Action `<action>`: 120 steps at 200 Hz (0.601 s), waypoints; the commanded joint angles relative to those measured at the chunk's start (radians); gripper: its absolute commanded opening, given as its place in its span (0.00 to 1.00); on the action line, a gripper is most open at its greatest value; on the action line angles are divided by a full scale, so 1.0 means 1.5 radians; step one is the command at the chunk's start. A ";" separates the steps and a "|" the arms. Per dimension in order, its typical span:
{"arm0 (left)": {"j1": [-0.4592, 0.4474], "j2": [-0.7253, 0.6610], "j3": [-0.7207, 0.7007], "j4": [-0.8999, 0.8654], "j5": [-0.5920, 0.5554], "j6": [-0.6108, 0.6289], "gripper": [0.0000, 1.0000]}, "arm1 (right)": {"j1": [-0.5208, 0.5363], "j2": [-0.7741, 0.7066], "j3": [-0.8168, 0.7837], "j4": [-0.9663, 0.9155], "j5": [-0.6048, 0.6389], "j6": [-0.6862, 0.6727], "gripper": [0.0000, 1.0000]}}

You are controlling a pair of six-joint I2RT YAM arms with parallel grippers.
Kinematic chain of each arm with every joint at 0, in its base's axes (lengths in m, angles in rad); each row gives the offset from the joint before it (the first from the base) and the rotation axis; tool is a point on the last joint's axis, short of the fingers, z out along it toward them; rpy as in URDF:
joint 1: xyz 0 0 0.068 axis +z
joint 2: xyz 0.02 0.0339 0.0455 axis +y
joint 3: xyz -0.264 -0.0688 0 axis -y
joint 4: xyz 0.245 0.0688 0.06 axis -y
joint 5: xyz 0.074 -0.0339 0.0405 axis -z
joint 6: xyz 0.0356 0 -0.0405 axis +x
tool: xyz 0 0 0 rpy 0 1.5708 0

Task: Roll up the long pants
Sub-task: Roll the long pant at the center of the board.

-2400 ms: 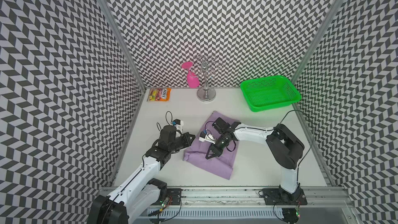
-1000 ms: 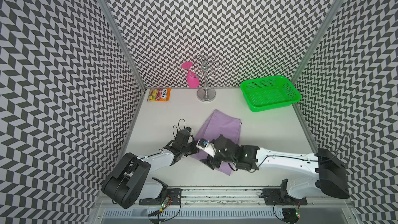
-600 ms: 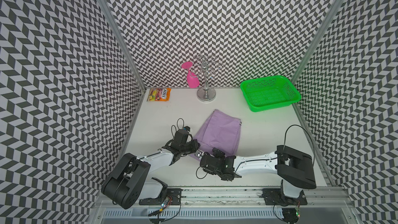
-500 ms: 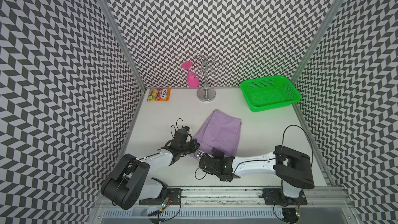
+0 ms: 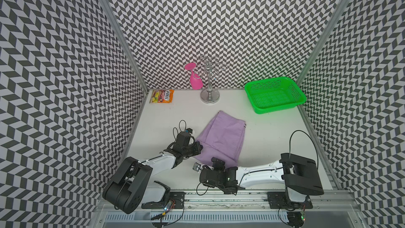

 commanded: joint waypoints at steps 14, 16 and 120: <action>0.006 0.010 -0.007 0.013 0.022 0.008 0.00 | -0.008 0.123 0.035 -0.041 0.195 0.040 0.93; 0.006 0.010 -0.008 0.013 0.023 0.008 0.00 | -0.008 0.131 0.038 -0.047 0.205 0.042 0.92; 0.024 -0.035 -0.002 -0.015 0.037 0.009 0.00 | -0.087 0.191 0.041 -0.051 0.134 -0.018 0.36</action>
